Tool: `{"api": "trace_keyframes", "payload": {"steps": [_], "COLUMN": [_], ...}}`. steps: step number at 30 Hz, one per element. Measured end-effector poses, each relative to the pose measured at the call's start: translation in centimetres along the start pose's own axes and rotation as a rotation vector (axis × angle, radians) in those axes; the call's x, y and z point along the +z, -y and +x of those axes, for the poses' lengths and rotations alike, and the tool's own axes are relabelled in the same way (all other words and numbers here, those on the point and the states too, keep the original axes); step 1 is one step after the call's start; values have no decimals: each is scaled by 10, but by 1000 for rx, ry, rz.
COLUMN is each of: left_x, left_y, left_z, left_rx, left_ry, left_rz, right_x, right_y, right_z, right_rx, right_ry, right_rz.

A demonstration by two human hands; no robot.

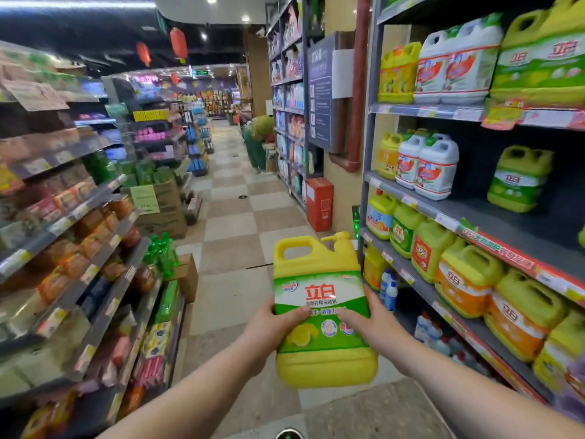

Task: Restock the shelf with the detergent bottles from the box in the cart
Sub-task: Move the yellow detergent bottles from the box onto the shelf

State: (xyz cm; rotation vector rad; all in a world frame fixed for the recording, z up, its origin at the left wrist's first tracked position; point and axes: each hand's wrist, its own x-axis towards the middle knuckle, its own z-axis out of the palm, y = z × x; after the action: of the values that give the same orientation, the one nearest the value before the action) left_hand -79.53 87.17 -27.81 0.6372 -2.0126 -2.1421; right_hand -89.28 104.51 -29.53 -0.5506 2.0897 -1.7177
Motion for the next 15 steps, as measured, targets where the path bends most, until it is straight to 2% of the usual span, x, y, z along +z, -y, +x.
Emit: {"api": "trace_keyframes", "payload": {"steps": [9,15], "left_x": [34,60], "left_y": [-21,-55], "left_z": [158,280], "left_rx": [-2,28], "left_ry": [190,366], "left_rz": [71,113], "right_x": [-54,-87], "right_y": [-15,-11], "right_z": [114,202], "right_rx": [64,56], "right_ry": [-200,-396], "right_rz": [-24,-42]}}
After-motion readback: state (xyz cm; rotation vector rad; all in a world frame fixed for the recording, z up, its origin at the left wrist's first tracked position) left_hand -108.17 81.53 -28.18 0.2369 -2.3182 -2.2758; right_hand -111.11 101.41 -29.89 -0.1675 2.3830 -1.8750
